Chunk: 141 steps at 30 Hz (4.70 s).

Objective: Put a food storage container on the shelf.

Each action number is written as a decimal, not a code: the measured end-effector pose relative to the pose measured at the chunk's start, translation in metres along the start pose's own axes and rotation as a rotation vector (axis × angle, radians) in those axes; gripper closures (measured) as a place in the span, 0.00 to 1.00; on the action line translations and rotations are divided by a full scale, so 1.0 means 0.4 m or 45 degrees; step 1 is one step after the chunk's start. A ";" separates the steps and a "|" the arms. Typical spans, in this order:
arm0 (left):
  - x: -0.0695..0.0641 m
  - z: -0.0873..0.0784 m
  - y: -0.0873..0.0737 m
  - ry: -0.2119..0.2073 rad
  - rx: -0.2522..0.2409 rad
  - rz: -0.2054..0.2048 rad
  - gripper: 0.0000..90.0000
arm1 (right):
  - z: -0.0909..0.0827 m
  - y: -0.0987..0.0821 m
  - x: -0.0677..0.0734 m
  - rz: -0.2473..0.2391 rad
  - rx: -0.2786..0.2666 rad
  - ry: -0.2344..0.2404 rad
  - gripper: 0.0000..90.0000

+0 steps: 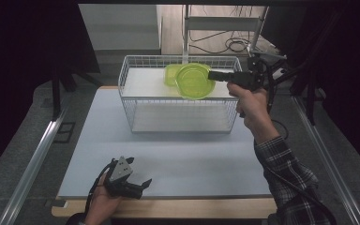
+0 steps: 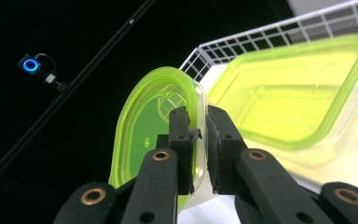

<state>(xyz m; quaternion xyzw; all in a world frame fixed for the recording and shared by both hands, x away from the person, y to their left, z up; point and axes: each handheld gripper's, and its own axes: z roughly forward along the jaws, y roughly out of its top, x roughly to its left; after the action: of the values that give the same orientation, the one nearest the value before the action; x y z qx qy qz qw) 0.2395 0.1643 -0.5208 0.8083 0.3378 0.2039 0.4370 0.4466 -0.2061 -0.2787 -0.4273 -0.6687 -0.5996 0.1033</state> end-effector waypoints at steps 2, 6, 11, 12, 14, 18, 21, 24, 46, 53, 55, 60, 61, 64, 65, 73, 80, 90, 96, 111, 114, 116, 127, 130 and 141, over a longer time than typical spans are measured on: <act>0.000 0.000 0.000 0.000 0.000 0.000 0.02 | 0.004 0.011 0.002 -0.008 -0.011 -0.021 0.91; 0.001 0.000 0.000 0.000 0.005 0.005 0.02 | 0.013 0.030 0.005 -0.013 -0.028 -0.058 0.91; 0.000 0.000 0.000 -0.002 0.003 0.001 0.02 | 0.028 0.057 0.003 -0.020 -0.061 -0.117 0.91; 0.000 0.000 0.000 -0.002 0.003 0.002 0.02 | 0.028 0.057 0.003 -0.020 -0.061 -0.117 0.91; 0.000 0.000 -0.001 -0.002 0.004 0.002 0.02 | 0.033 0.065 0.001 -0.026 -0.072 -0.136 0.91; 0.000 0.001 -0.001 -0.004 0.009 0.006 0.02 | 0.047 0.078 -0.003 -0.027 -0.085 -0.183 0.91; -0.001 0.002 -0.001 -0.005 0.013 0.008 0.02 | 0.063 0.084 -0.008 -0.012 -0.090 -0.201 0.91; -0.001 0.003 -0.001 -0.011 0.015 0.007 0.02 | 0.080 0.086 -0.014 -0.009 -0.089 -0.224 0.91; -0.001 0.002 -0.002 -0.008 0.017 0.013 0.02 | 0.134 0.101 0.003 -0.147 -0.075 -0.507 0.83; -0.001 0.001 -0.002 -0.007 0.015 0.013 0.02 | 0.137 0.097 0.002 -0.149 -0.075 -0.509 0.81; 0.000 0.001 -0.002 -0.006 0.017 0.013 0.02 | 0.135 0.096 0.003 -0.158 -0.079 -0.499 0.77; 0.000 0.000 -0.002 -0.005 0.016 0.013 0.02 | 0.126 0.092 0.007 -0.179 -0.075 -0.451 0.65; 0.000 0.000 -0.002 -0.004 0.016 0.013 0.02 | 0.124 0.091 0.008 -0.181 -0.074 -0.440 0.62; 0.000 0.001 -0.002 -0.003 0.017 0.015 0.02 | 0.117 0.088 0.010 -0.200 -0.054 -0.421 0.55; -0.001 0.001 -0.002 -0.002 0.017 0.016 0.02 | 0.115 0.086 0.011 -0.208 -0.051 -0.416 0.53; -0.001 0.002 -0.002 -0.001 0.019 0.017 0.02 | 0.101 0.071 0.021 -0.284 -0.007 -0.412 0.40; -0.001 0.002 -0.002 -0.001 0.017 0.015 0.02 | 0.096 0.055 0.031 -0.330 0.025 -0.399 0.33; -0.001 0.001 -0.001 -0.004 0.017 0.011 0.02 | 0.092 0.024 0.048 -0.387 0.073 -0.401 0.29; -0.001 0.001 -0.001 -0.006 0.021 0.010 0.02 | 0.088 0.009 0.050 -0.404 0.085 -0.392 0.28; -0.001 0.002 -0.002 -0.004 0.020 0.011 0.02 | 0.077 -0.031 0.050 -0.478 0.122 -0.389 0.23; -0.001 0.003 -0.002 -0.004 0.018 0.011 0.02 | 0.078 -0.042 0.051 -0.498 0.132 -0.383 0.20; -0.001 0.003 -0.002 -0.004 0.018 0.011 0.02 | 0.079 -0.052 0.053 -0.521 0.146 -0.384 0.19; 0.000 0.002 -0.002 -0.004 0.016 0.007 0.02 | 0.080 -0.112 0.049 -0.647 0.201 -0.403 0.10; 0.000 0.003 -0.002 -0.005 0.017 0.008 0.02 | 0.080 -0.128 0.043 -0.658 0.220 -0.394 0.09; 0.000 0.003 -0.002 -0.003 0.023 0.012 0.02 | 0.083 -0.185 0.023 -0.693 0.285 -0.386 0.07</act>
<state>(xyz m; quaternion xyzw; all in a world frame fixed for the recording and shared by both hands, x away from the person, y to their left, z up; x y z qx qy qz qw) 0.2400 0.1641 -0.5222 0.8142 0.3352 0.2019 0.4290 0.4021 -0.1664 -0.3341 -0.3034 -0.8278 -0.4575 -0.1152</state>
